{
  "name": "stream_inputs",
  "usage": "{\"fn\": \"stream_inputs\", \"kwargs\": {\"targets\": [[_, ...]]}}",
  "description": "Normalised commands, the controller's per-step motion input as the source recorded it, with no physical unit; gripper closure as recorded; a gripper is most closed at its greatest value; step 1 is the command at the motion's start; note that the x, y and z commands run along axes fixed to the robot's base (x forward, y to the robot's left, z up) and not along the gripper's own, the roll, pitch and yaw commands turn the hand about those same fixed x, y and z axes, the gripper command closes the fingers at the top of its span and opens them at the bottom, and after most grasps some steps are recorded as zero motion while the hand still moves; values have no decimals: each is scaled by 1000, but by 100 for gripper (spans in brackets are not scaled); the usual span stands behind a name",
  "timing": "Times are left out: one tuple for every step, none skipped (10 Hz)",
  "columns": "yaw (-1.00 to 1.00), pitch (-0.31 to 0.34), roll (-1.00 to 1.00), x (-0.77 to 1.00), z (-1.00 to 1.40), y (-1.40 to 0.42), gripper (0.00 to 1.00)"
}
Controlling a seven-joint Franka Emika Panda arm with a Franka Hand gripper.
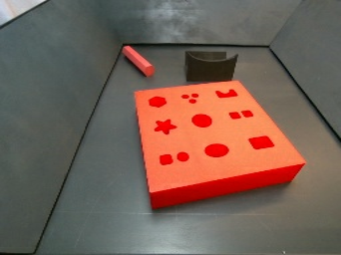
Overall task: Pick up the hexagon object. Move up. Place the hexagon object on the fixture. Regrasp the hexagon object. Move to above the board. Insert the hexagon object.
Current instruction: Pick up the hexagon object.
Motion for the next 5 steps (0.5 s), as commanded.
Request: {"fn": "stream_inputs", "kwargs": {"targets": [[0,0,0,-77,-174,6,0],[306,-29,51,-283,-580,57,0],[486,-31,0,-471,-920,263,0],[531,-104,0,-569,-946,369,0],[486,-139,79,-637,-994,257,0]]}}
